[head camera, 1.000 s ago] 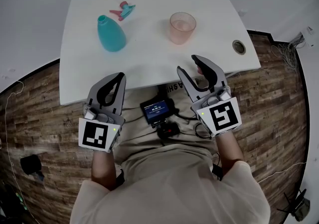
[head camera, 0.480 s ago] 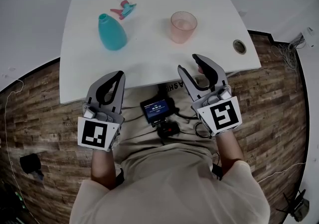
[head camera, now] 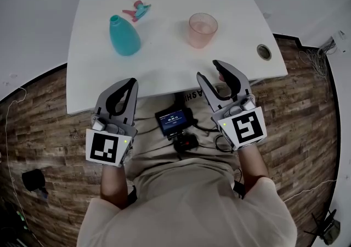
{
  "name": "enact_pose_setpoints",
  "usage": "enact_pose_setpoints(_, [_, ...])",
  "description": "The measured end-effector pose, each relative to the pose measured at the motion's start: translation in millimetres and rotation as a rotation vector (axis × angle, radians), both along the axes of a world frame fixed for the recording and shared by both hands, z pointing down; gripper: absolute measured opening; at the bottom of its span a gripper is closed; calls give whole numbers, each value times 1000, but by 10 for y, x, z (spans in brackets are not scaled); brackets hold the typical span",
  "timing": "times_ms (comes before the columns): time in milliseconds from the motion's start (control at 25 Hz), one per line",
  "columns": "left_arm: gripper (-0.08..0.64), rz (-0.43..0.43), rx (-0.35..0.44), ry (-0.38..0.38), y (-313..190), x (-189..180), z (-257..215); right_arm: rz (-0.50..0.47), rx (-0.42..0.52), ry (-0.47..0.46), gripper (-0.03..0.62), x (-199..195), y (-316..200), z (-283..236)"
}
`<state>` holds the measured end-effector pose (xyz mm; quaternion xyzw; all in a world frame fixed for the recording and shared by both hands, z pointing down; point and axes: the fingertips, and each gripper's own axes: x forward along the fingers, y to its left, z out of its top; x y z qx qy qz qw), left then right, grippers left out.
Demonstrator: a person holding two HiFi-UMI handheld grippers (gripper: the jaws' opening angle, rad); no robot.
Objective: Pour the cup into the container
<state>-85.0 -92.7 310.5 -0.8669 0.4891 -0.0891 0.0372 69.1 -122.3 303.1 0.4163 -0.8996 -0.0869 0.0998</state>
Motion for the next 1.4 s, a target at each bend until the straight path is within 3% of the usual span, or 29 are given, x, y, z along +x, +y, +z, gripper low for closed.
enact_pose_setpoints(1400, [12, 5, 16, 4, -15, -14, 4, 8, -14, -9, 186, 9, -28, 41])
